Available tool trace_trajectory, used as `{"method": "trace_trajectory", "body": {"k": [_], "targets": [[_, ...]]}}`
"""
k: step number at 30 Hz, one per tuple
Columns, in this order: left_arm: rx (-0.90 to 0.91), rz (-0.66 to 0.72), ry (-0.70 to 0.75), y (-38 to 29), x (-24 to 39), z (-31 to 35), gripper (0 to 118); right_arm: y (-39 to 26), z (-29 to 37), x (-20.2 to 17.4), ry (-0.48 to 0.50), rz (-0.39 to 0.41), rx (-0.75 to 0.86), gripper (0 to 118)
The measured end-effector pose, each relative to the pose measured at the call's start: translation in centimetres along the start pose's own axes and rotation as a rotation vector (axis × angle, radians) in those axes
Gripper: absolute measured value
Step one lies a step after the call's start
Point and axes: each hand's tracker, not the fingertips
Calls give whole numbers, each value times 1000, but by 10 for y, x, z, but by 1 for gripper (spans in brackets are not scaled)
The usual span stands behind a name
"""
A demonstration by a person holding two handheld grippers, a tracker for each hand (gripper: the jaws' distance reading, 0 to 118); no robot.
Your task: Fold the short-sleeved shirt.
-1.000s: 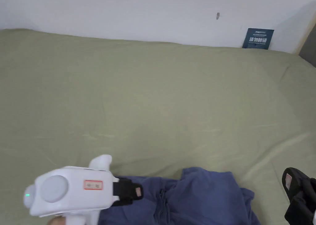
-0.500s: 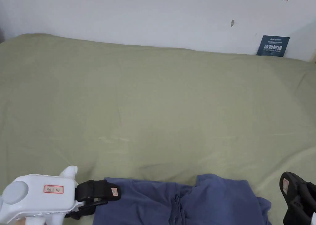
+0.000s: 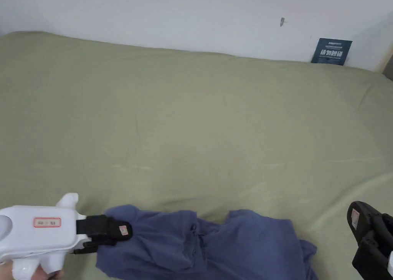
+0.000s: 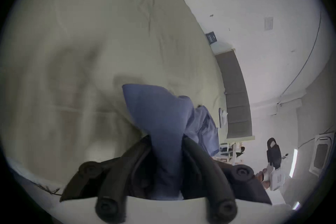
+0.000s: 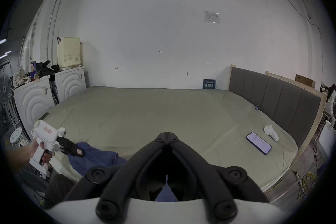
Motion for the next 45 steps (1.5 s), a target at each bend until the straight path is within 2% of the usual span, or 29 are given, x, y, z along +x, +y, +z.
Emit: {"method": "trace_trajectory", "body": {"k": [2,4,9,13,18,22,26,27,28,29,30,32,36,37,38,39,40,41,43,45], "targets": [[50,-62,79,2,11,34,16,0,-2,1,18,-3,11,0],[91,-47,115,5,17,65,16,1,-5,2,34,-26,17,0],[176,-193,381,4,59,99,16,-3,-10,3,42,-32,15,0],[131,-280,366,-10,104,72,16,-6,-6,7,34,-44,14,0],[64,-421,428,-34,160,17,16,-8,4,18,7,-50,20,0],[-44,-548,525,-51,192,-41,16,-11,9,30,-14,-57,21,0],[-96,-627,534,-78,213,-107,18,-17,7,43,-36,-55,2,0],[-108,-638,517,-87,215,-120,31,-18,7,46,-42,-57,-4,0],[-126,-649,503,-93,215,-135,72,-19,8,48,-48,-56,-9,0],[-128,-645,456,-94,215,-142,103,-21,10,50,-57,-56,-13,0],[-114,-633,411,-95,217,-144,112,-22,11,52,-63,-58,-17,0],[-91,-565,364,-89,217,-134,111,-24,13,57,-74,-65,-26,0],[-33,-470,237,-73,205,-94,107,-27,13,61,-80,-91,-39,0],[-31,-457,197,-69,198,-86,95,-27,13,60,-78,-97,-41,0],[-37,-460,180,-66,191,-80,73,-28,12,60,-78,-101,-43,0],[-47,-462,156,-63,185,-79,30,-29,11,59,-76,-102,-44,0],[-54,-407,152,-61,175,-80,0,-29,9,57,-73,-103,-48,0],[-48,-363,161,-55,162,-79,0,-30,8,55,-69,-103,-52,0],[-102,-330,76,-55,145,-93,0,-30,8,52,-57,-105,-60,0],[-158,-263,51,-55,125,-109,0,-30,8,48,-46,-109,-70,0]]}}
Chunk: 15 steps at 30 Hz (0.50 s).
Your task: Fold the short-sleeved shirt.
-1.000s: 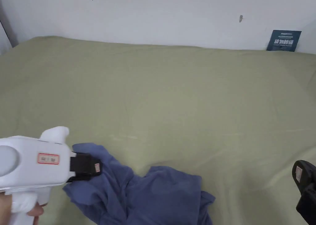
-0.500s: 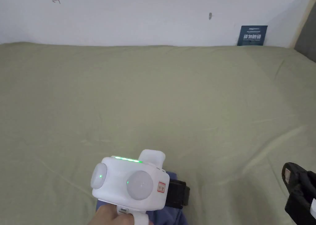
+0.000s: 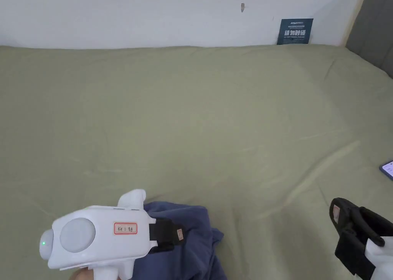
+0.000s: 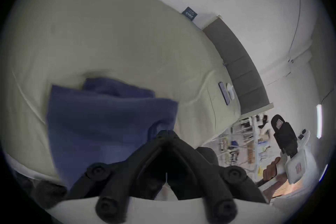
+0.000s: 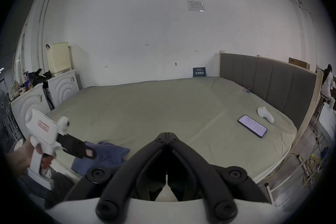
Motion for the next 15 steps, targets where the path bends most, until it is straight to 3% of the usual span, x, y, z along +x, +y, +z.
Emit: {"method": "trace_trajectory", "body": {"k": [3,6,8,11,15], "targets": [[-116,97,-198,-17,-19,-43,0,-2,-1,-3,5,0,-16,0],[-144,109,-98,-37,-39,-89,0,-4,-5,-7,11,5,-45,0],[-108,162,-229,-43,-45,-96,0,-6,-7,-10,18,8,-67,0],[-118,93,-146,-32,-26,-79,0,-11,-13,-15,50,8,-107,0],[-103,-3,-91,-23,-8,-43,0,-16,-35,-32,186,-21,-196,0]]}}
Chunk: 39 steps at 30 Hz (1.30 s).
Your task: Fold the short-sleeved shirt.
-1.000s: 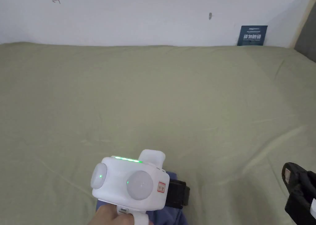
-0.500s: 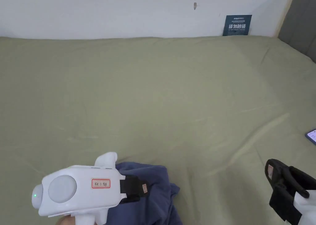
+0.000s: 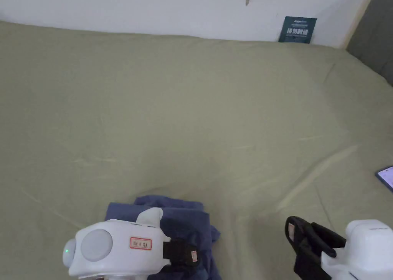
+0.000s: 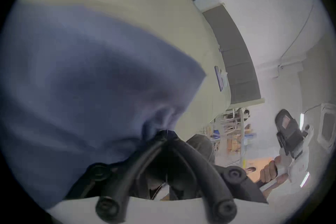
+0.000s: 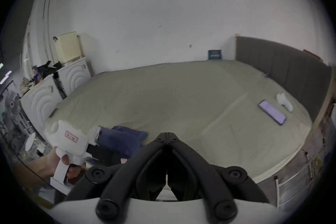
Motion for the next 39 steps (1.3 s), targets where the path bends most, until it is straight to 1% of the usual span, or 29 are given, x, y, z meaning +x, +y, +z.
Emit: {"method": "trace_trajectory", "body": {"k": [2,3,5,6,8,9,11,12,14,15,16,17,18,19,20,21,22,23,24,25,26,30,32,33,34,35,36,37,39], "targets": [[51,-39,34,0,5,32,0,-1,-21,-9,89,-29,-71,0],[75,-60,61,0,7,48,0,-3,-34,-13,165,-50,-113,0],[130,-73,121,0,-1,81,0,-8,-63,-22,270,-99,-192,0],[139,-58,145,0,-7,95,0,-12,-81,-25,343,-129,-244,0],[168,-33,167,2,-23,115,0,-20,-112,-30,422,-187,-310,0],[170,-25,181,4,-31,123,0,-25,-131,-30,485,-230,-364,0],[186,2,232,8,-47,132,0,-36,-159,-28,510,-291,-411,0],[187,20,255,11,-55,135,0,-44,-173,-24,556,-314,-450,0],[185,42,261,15,-70,137,0,-59,-199,-14,595,-355,-527,0],[183,60,256,16,-77,136,0,-69,-209,-5,565,-352,-556,0],[177,73,248,18,-85,135,0,-79,-217,8,569,-351,-581,0],[168,81,236,20,-91,135,0,-86,-224,21,626,-416,-584,0],[159,87,224,22,-95,132,0,-87,-226,35,745,-624,-581,0],[144,92,180,24,-102,129,3,-89,-227,41,730,-643,-596,0],[139,72,140,25,-105,127,14,-88,-227,44,760,-592,-585,0],[137,63,111,26,-108,124,37,-89,-228,48,768,-579,-583,0],[143,73,88,28,-113,119,37,-87,-230,47,769,-583,-600,0],[137,78,81,29,-117,117,47,-88,-233,48,771,-588,-602,0],[96,92,39,31,-122,110,71,-89,-235,47,779,-592,-606,0],[85,107,-10,31,-127,104,107,-90,-235,47,787,-602,-607,0],[79,128,-41,33,-133,99,111,-92,-236,50,797,-618,-610,0],[61,132,-182,39,-128,76,110,-96,-239,53,820,-656,-613,0],[20,157,-209,47,-134,62,106,-96,-239,53,825,-672,-617,0],[10,142,-208,47,-133,56,97,-95,-238,52,825,-674,-617,0],[3,104,-129,46,-130,52,75,-95,-238,51,824,-672,-617,0],[13,63,-38,46,-127,49,43,-93,-237,50,819,-672,-617,0],[12,85,-39,45,-131,46,29,-91,-236,49,807,-663,-618,0],[19,135,-119,44,-137,50,29,-88,-233,47,781,-639,-619,0],[25,116,-112,44,-128,61,29,-77,-225,40,748,-585,-608,0]]}}
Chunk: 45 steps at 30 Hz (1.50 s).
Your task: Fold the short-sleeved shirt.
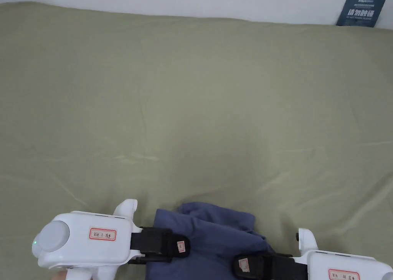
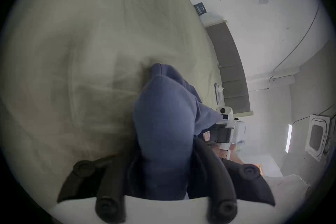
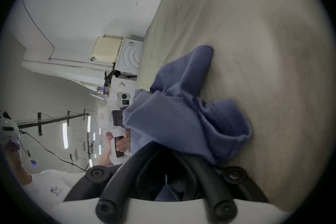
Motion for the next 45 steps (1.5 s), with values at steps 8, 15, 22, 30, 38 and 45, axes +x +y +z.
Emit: {"method": "trace_trajectory", "body": {"k": [8,15,22,30,38,45], "targets": [[75,-58,103,11,7,80,29,-5,25,-64,-38,182,43,0],[144,-3,363,60,-48,241,29,-14,37,-87,-85,229,80,0],[240,140,459,92,-112,331,29,-16,45,-89,-128,221,126,0],[222,124,441,104,-114,340,39,-3,54,-88,-154,203,163,0],[337,55,585,99,-60,359,104,-9,65,-97,-147,229,184,0],[476,-63,626,68,-4,376,102,-17,99,-124,-151,345,264,0]]}}
